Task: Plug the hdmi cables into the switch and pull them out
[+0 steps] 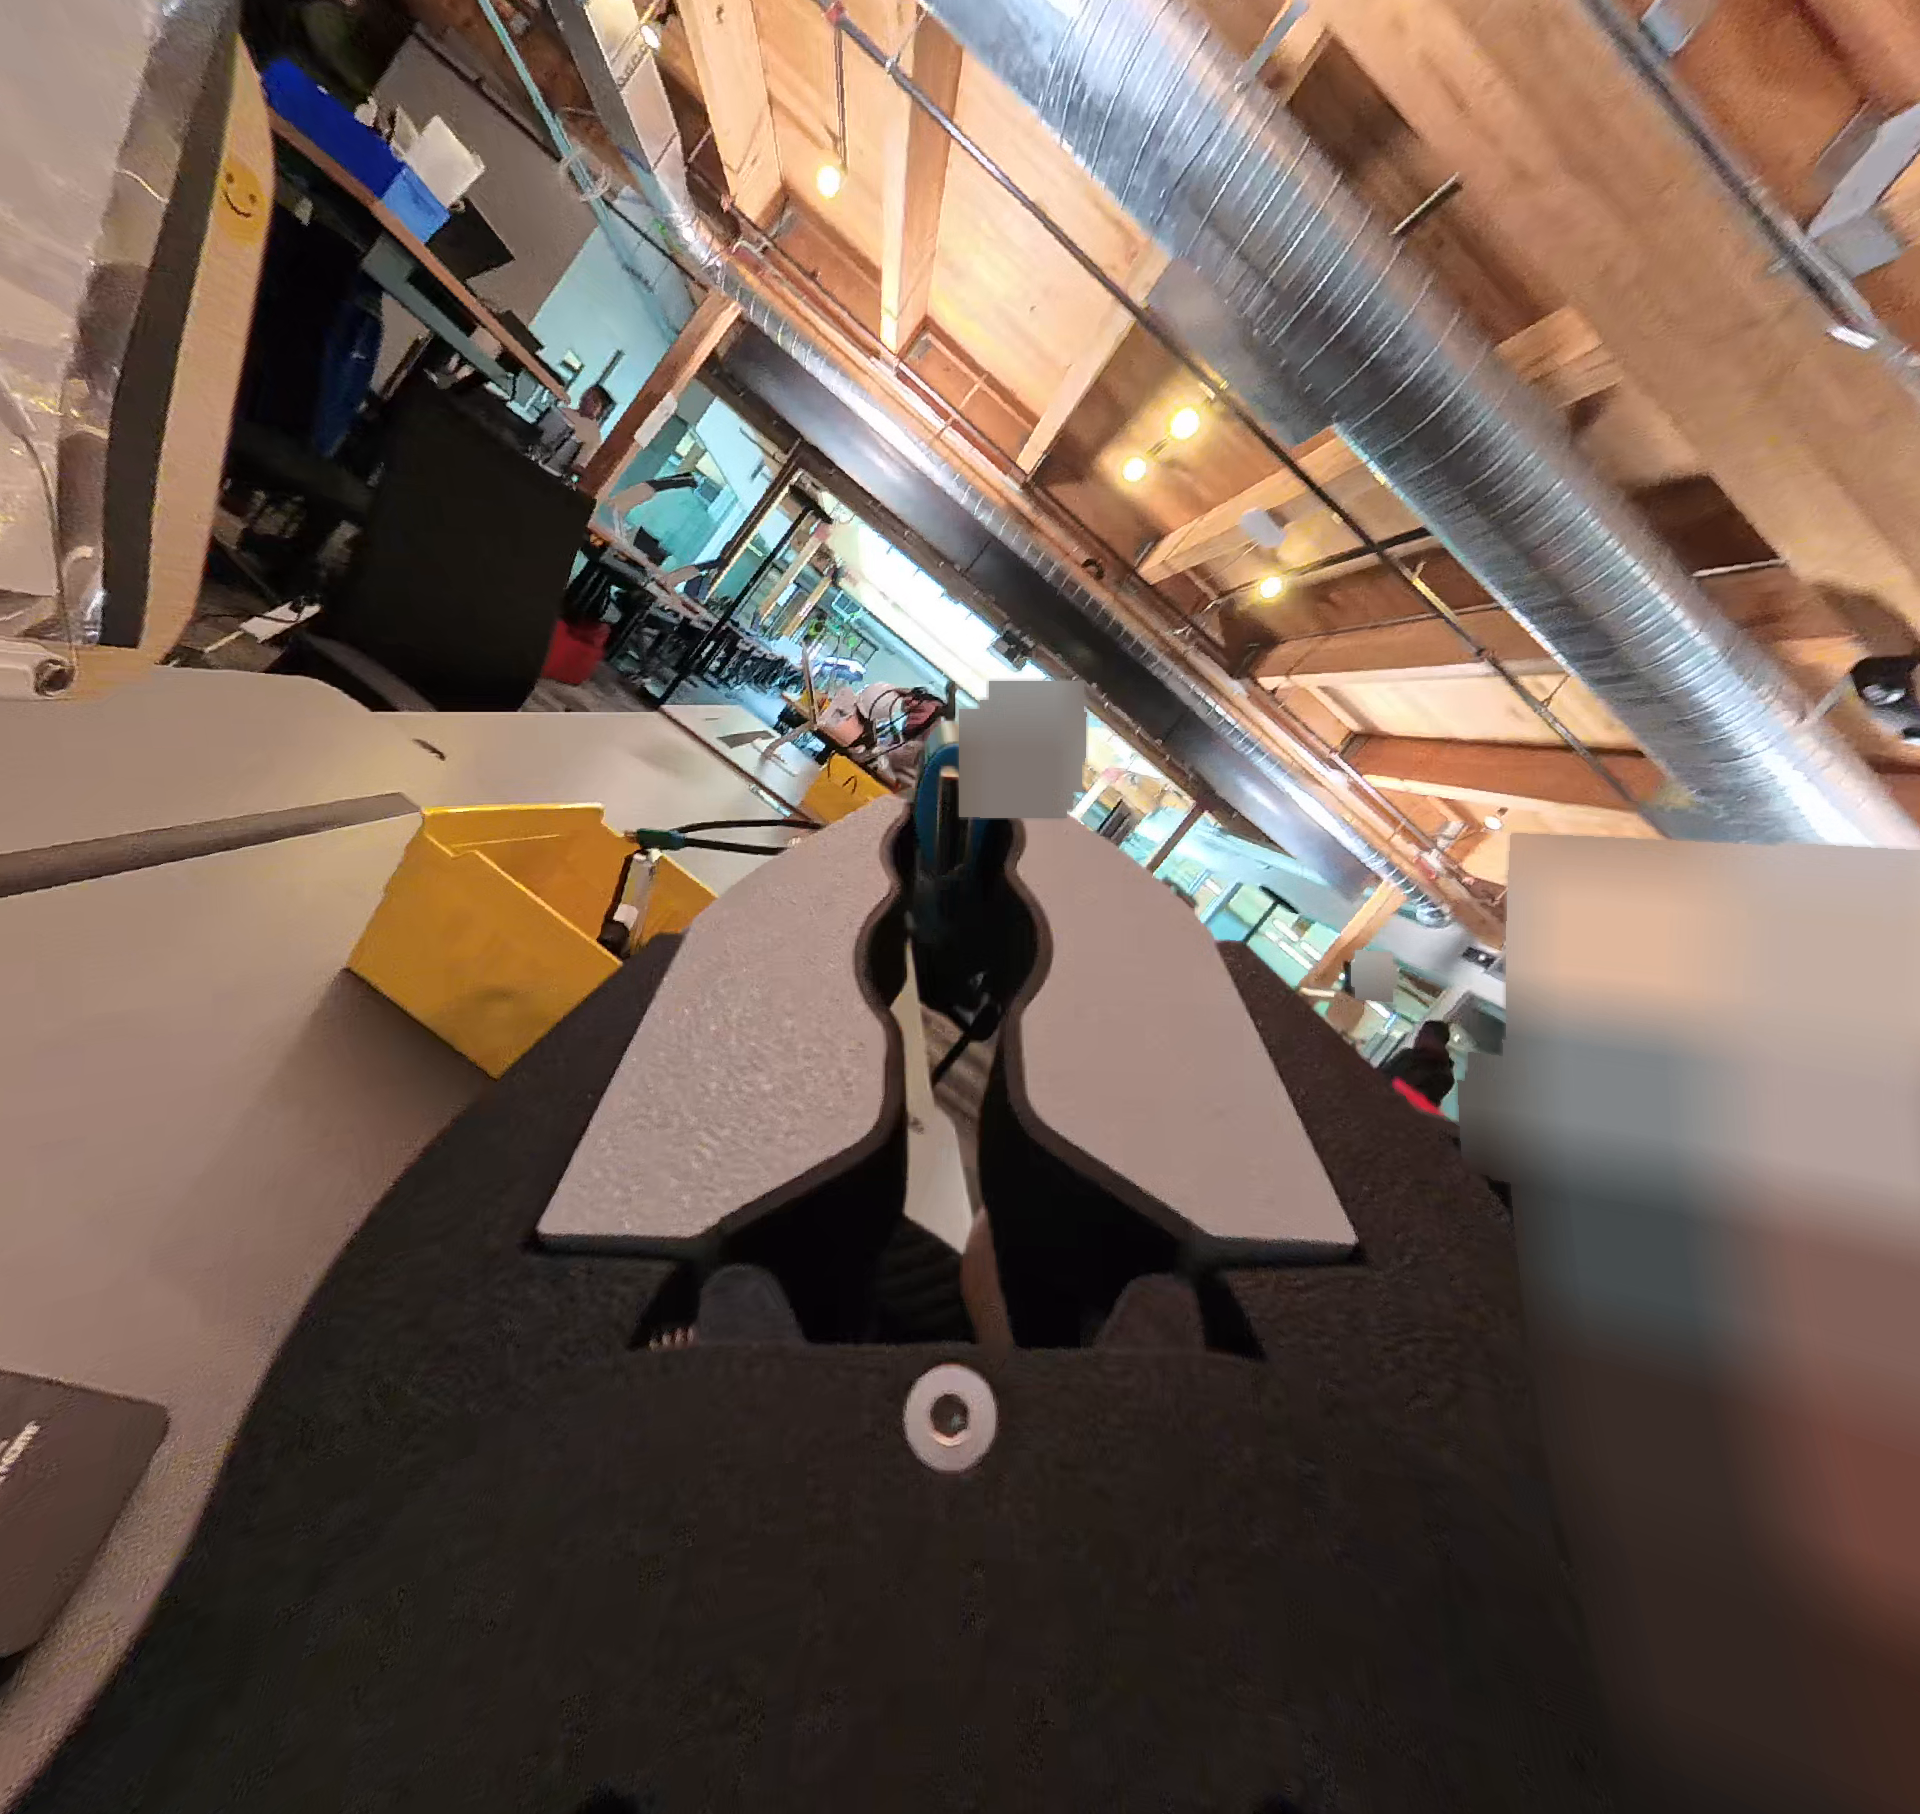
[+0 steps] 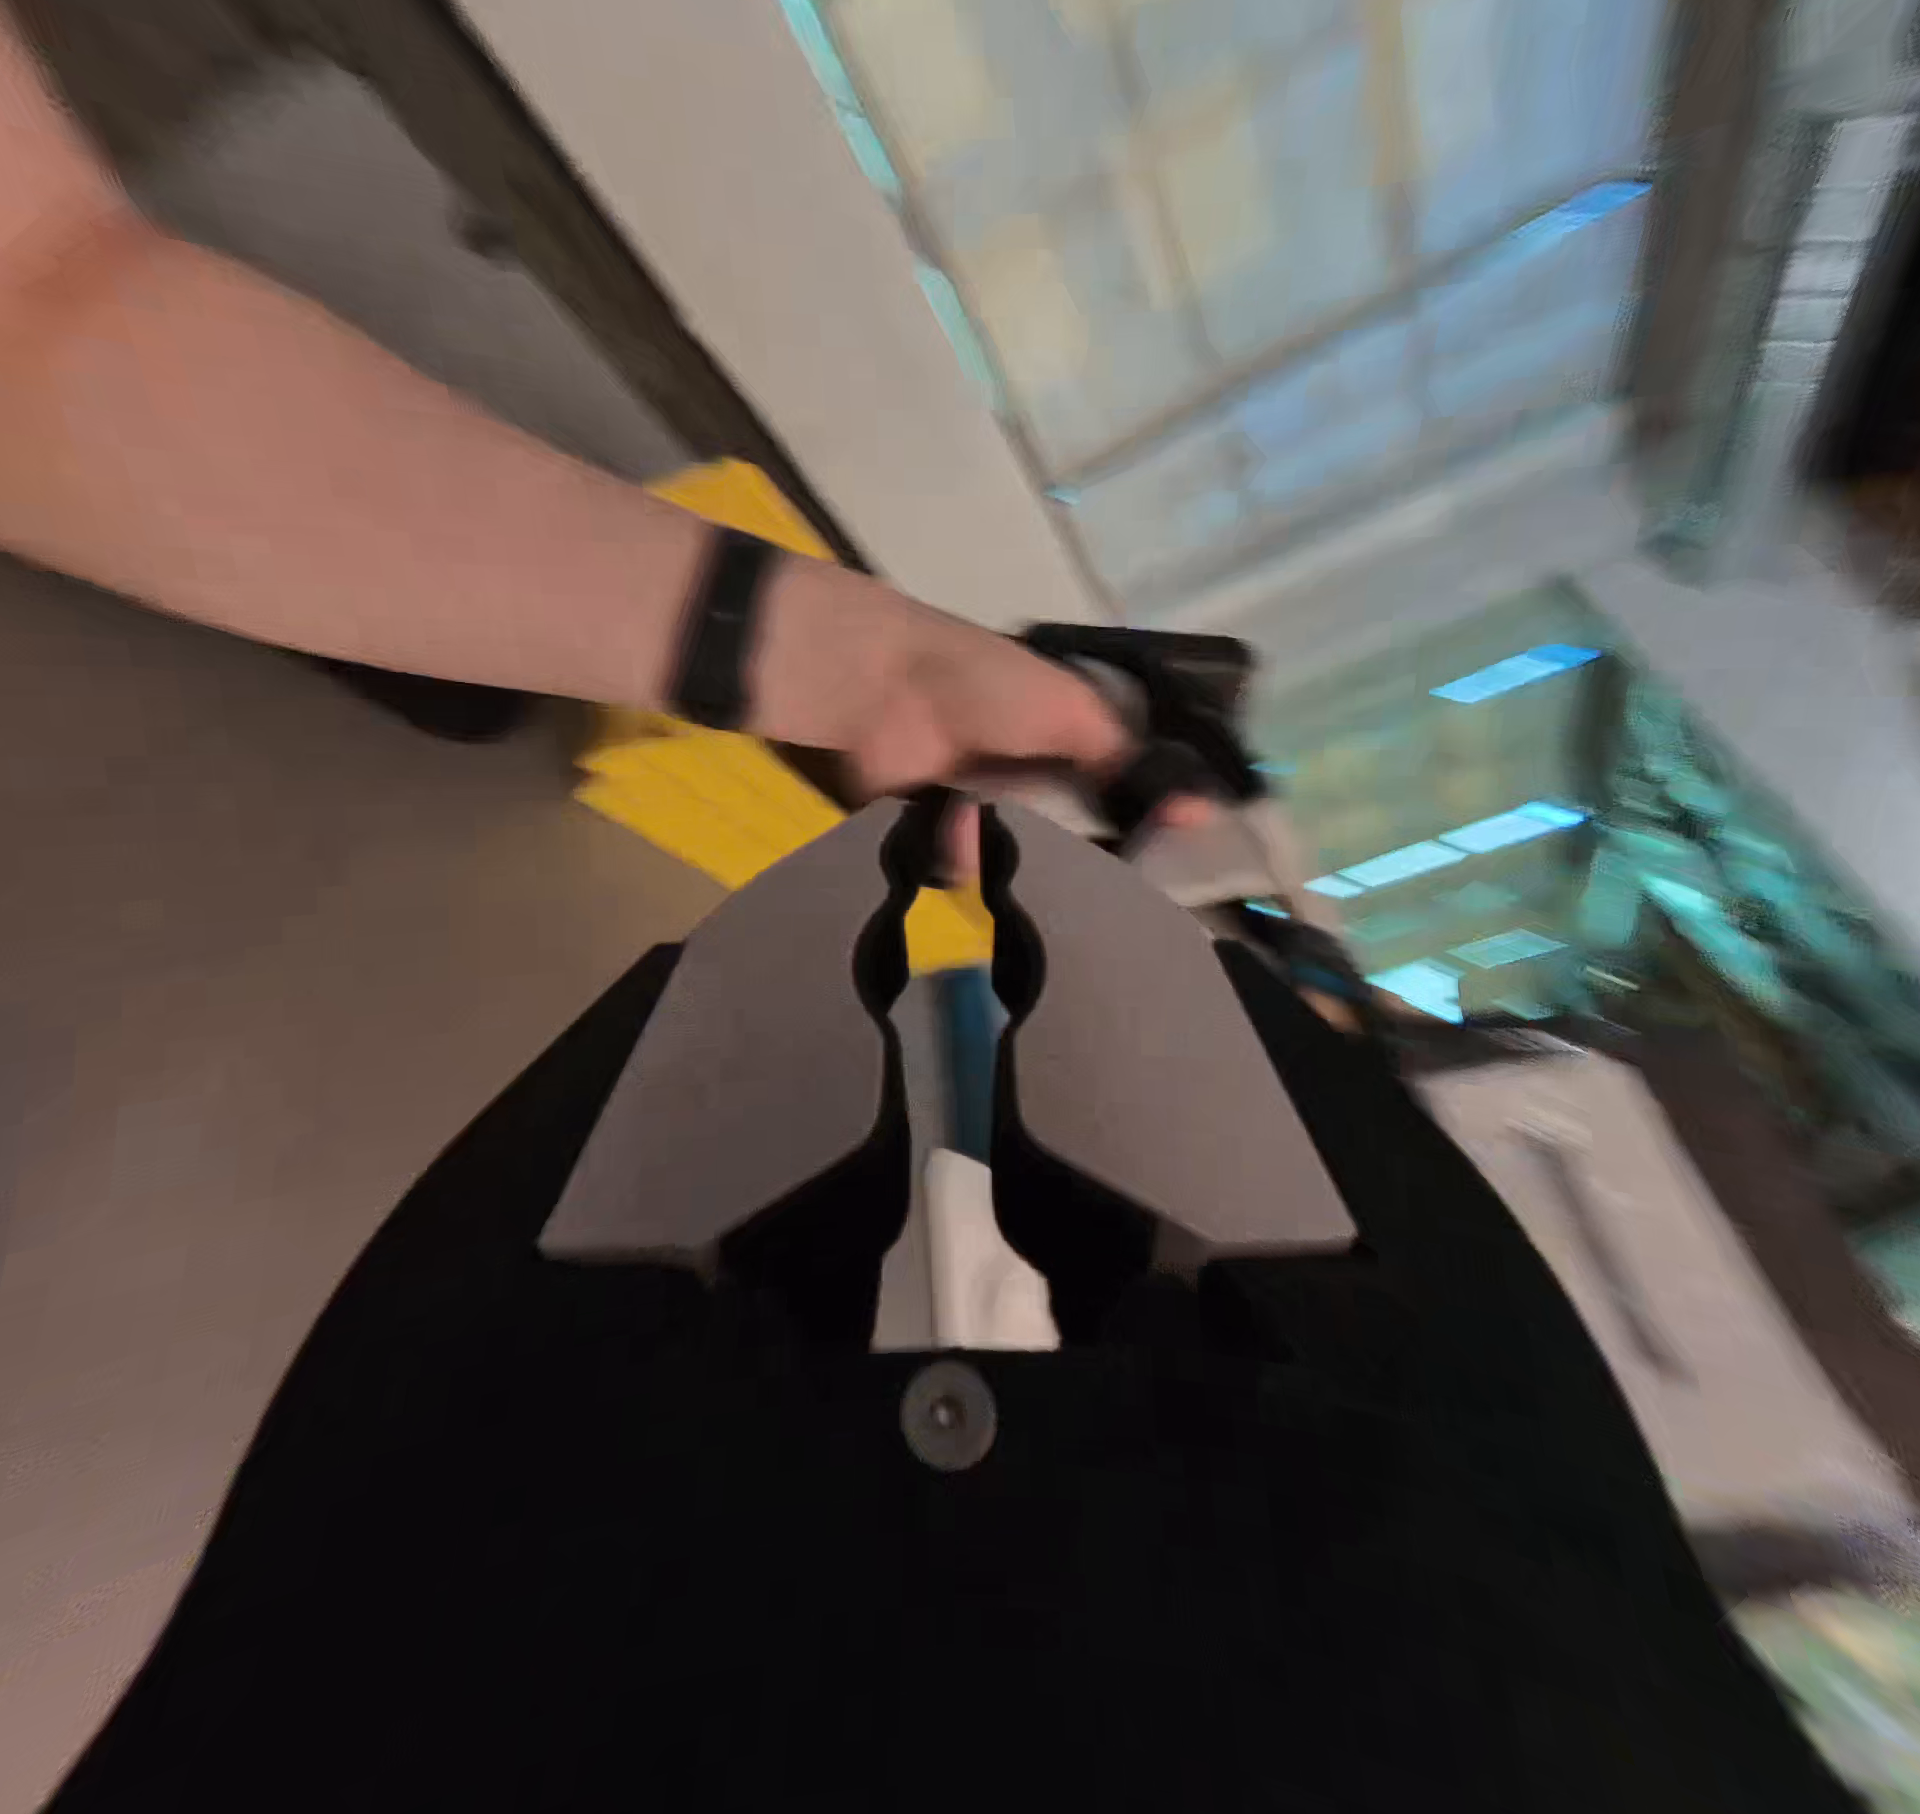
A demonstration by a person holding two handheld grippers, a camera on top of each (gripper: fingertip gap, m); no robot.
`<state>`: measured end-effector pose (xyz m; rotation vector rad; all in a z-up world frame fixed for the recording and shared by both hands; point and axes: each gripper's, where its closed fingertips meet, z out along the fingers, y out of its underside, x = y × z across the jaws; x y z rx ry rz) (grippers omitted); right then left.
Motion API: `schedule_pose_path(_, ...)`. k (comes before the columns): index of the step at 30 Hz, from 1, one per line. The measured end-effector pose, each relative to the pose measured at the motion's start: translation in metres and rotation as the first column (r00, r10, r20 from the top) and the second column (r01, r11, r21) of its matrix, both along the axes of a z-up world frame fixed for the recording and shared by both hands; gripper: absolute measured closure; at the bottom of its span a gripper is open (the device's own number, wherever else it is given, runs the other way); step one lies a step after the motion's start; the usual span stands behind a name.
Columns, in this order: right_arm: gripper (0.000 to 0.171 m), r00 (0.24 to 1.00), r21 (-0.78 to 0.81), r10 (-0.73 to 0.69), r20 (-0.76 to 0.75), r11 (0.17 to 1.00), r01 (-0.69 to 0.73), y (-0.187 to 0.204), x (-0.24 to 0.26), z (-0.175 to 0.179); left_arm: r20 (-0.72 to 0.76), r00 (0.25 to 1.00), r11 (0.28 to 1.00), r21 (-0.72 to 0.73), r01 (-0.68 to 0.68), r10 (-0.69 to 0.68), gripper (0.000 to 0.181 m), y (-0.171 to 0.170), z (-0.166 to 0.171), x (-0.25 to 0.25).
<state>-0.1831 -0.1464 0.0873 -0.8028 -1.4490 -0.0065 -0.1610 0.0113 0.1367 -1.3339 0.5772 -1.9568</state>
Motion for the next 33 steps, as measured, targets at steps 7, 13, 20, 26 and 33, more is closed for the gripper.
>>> schedule_pose_path(7, 0.153, 0.992, -0.312, -0.023, 0.12, 0.948, 0.06, 0.066, -0.013, -0.105, 0.017, 0.996, 0.996, -0.029, 0.085, -0.084, 0.171, -0.014, 0.009, -0.01)
schedule_pose_path(13, 0.123, 0.888, -0.248, -0.248, -0.387, 0.956, 0.159, 0.127, 0.048, -0.045, 0.042, 0.928, 0.926, -0.061, 0.373, -0.371, 0.171, -0.058, 0.011, 0.018)
schedule_pose_path(20, 0.123, 0.824, -0.019, -0.1, -0.558, 0.994, 0.107, 0.089, 0.09, 0.028, -0.011, 0.853, 0.848, -0.108, 0.518, -0.522, 0.172, -0.088, -0.009, 0.059)
schedule_pose_path(26, 0.133, 0.863, 0.032, -0.034, -0.504, 0.998, 0.058, 0.073, 0.079, 0.031, 0.005, 0.83, 0.819, -0.158, 0.551, -0.557, 0.172, -0.093, -0.016, 0.07)
schedule_pose_path(33, 0.139, 0.913, 0.162, -0.109, -0.392, 0.969, 0.185, 0.076, 0.083, 0.028, -0.034, 0.791, 0.782, -0.187, 0.595, -0.61, 0.171, -0.102, -0.029, 0.081)
